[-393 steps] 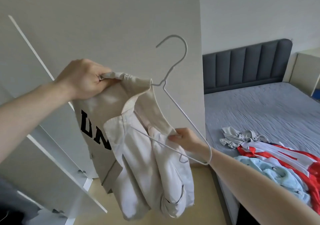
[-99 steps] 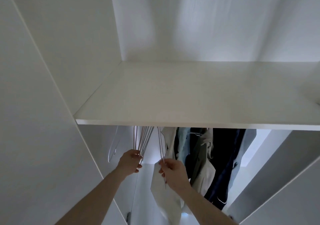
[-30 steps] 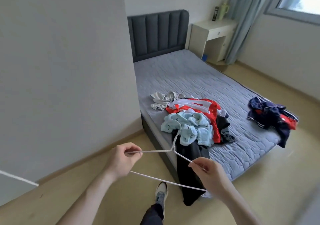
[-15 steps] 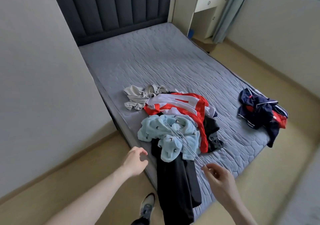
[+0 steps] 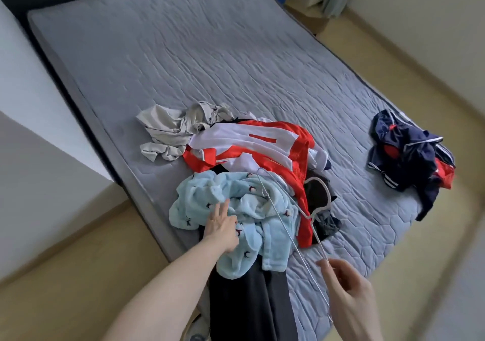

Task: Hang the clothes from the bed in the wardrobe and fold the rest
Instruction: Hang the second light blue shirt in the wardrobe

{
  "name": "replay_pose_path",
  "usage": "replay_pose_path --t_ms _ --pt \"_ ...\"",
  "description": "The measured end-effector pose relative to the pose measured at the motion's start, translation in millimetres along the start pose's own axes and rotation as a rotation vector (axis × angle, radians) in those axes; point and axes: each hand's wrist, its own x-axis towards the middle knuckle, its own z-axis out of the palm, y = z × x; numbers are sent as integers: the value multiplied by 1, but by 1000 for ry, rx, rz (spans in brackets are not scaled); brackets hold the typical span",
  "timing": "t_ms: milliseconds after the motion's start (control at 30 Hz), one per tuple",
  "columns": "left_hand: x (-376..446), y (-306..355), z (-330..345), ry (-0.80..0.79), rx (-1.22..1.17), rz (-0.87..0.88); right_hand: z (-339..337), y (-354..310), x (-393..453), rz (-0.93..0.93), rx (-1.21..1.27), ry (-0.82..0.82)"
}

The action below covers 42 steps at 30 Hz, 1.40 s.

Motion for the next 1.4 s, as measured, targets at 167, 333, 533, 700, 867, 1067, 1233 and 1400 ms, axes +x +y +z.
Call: replay_pose_path --t_ms 167,333,533,700,867,1067,1233,1400 --pt "44 -10 3 -152 268 3 11 15 16 16 -11 9" --pt "9 -16 -40 41 -200 -28 9 4 8 40 38 22" --pt "-119 -25 -157 295 -728 29 -18 -38 -30 25 154 5" --pt "-245 -12 -237 367 -869 99 -55 -79 -64 -90 241 -39" --pt "-348 19 -272 447 -936 96 -86 -106 -96 -228 279 -247" --pt "-485 76 -260 632 -1267 80 -119 -125 -146 -416 344 -564" --pt "-560 134 -237 717 -1420 48 -141 -142 -190 -586 218 -812" --pt "-618 166 -217 679 -1463 142 -146 -161 -243 -633 156 -794"
